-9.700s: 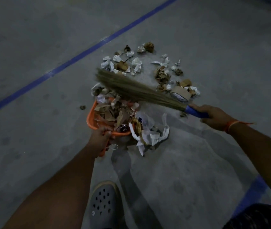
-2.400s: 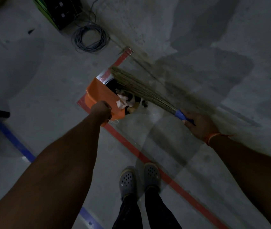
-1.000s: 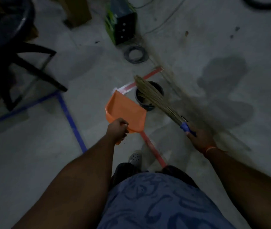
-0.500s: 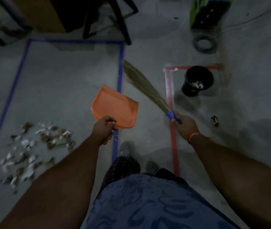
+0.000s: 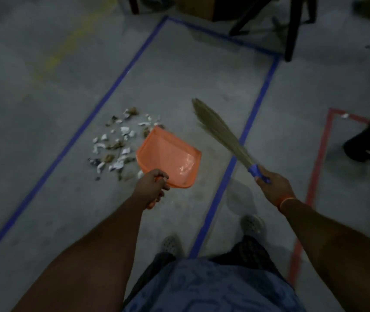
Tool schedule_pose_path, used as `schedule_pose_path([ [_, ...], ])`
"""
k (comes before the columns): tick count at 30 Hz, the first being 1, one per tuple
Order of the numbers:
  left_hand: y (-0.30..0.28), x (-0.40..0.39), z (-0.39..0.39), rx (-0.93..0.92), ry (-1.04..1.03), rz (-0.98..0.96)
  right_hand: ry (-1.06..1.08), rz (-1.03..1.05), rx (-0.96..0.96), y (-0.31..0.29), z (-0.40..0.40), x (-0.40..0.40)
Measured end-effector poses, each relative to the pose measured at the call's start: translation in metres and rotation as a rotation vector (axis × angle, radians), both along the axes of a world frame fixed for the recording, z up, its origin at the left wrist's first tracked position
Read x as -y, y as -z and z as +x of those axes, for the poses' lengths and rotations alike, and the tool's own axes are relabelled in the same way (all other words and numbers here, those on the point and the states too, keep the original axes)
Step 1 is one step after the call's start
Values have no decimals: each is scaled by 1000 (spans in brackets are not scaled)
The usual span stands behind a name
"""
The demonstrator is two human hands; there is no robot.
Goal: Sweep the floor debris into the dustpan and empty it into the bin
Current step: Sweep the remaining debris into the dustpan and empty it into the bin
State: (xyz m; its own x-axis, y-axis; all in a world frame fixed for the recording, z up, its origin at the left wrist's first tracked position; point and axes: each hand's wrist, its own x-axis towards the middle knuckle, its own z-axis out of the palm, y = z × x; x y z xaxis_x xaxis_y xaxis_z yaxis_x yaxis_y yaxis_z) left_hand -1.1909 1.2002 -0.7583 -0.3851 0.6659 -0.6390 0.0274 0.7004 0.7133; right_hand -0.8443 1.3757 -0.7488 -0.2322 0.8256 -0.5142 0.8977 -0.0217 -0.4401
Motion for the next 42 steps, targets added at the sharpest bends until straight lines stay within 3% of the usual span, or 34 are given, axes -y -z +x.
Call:
schedule_pose_path([
  [6, 10, 93, -93, 3, -115, -57, -43, -23, 29, 18, -108, 44],
  [11, 51, 150, -118, 67, -272, -127, -66, -55, 66, 60, -160, 37],
  [20, 208, 180, -139, 117, -410, -119, -147, 4, 164, 205, -224, 4],
  [26, 319, 184, -117, 158, -445, -116, -146, 61, 126, 308, -240, -1],
  [33, 434, 201, -57, 149, -638, -98, -262, 122, 63, 448, -231, -28],
  [42, 550, 218, -7, 88, -662, -9, -309, 261, 4, 550, -215, -97],
])
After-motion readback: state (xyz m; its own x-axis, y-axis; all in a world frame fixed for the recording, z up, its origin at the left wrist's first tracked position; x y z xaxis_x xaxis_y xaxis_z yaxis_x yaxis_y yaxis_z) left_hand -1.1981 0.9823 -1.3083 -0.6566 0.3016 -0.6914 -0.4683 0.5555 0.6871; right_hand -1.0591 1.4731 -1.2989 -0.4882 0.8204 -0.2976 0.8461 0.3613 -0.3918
